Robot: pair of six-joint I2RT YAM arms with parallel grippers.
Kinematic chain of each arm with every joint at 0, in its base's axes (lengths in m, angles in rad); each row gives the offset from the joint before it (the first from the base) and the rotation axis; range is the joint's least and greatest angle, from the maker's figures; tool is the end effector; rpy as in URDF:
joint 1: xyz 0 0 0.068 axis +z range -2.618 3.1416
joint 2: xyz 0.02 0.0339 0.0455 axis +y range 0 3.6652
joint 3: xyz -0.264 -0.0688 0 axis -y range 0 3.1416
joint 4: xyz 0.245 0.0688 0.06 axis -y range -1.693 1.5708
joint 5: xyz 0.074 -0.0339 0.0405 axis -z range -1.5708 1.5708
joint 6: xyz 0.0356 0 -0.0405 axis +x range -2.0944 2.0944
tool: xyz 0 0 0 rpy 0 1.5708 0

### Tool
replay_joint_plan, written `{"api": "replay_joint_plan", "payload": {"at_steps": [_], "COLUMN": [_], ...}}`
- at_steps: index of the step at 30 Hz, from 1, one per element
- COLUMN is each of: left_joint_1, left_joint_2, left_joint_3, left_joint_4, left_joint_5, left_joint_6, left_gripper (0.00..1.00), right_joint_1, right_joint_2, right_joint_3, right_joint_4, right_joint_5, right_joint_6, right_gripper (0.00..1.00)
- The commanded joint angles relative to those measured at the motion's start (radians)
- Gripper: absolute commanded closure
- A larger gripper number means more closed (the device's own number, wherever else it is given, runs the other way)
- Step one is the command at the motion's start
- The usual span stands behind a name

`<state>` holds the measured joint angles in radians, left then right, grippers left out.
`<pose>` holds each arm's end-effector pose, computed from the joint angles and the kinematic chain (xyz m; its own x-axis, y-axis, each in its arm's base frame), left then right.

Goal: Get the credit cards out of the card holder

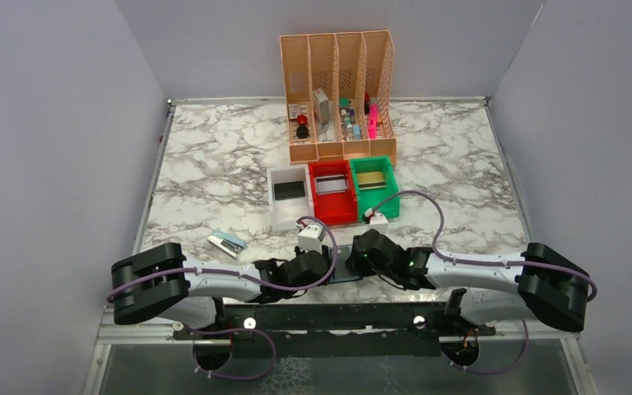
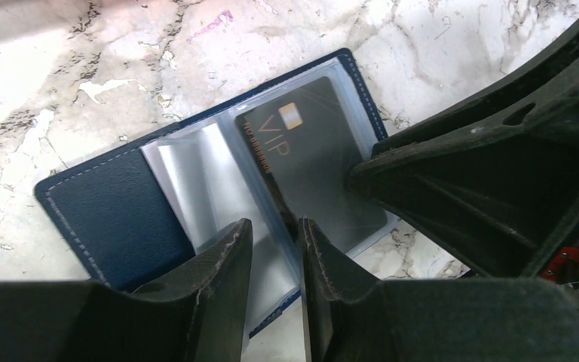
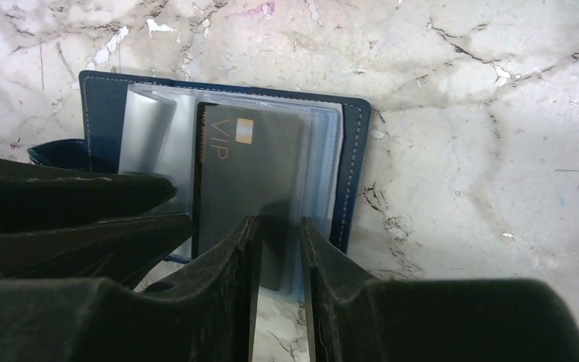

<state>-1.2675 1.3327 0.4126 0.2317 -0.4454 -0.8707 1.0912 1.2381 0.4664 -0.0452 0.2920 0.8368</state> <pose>0.0851 -0.2205 0.1440 -0.7049 -0.0583 -0.7069 0.3458 0.8419 -0.4143 0.1130 0.1951 0.1564 -0.7887 0.0247 -0.6143 -0.2584 0.8933 0.3677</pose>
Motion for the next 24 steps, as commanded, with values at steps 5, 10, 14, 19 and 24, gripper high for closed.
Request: {"api": "replay_joint_plan", "payload": {"at_steps": [5,10,14,19,24], "left_joint_1": [-0.002,-0.002,-0.003,-0.002,-0.003], "left_joint_2": [0.014,0.014,-0.003,-0.032,-0.042], "left_joint_3": [-0.009,-0.013,-0.023,-0.036,-0.038], "left_joint_4": [0.028,0.023,0.011,-0.002,-0.016], "left_joint_5": [0.007,-0.002,-0.017,-0.029,-0.032], "left_joint_6": [-0.005,-0.012,-0.02,-0.023,-0.025], "left_gripper": [0.68,0.68,0.68,0.68,0.68], "right_joint_1": [-0.003,-0.002,-0.002,-0.002,-0.003], "right_joint_2": [0.054,0.039,-0.024,-0.074,0.006], "right_joint_3": [-0.004,0.014,0.027,-0.006,0.012], "right_joint_4": [0.057,-0.002,-0.04,0.034,0.065], "right_joint_5": [-0.012,0.017,0.013,-0.033,-0.056], "right_joint_6": [-0.009,0.003,-0.005,-0.015,-0.023], "right_gripper": [0.71,0.71,0.71,0.7,0.69]}}
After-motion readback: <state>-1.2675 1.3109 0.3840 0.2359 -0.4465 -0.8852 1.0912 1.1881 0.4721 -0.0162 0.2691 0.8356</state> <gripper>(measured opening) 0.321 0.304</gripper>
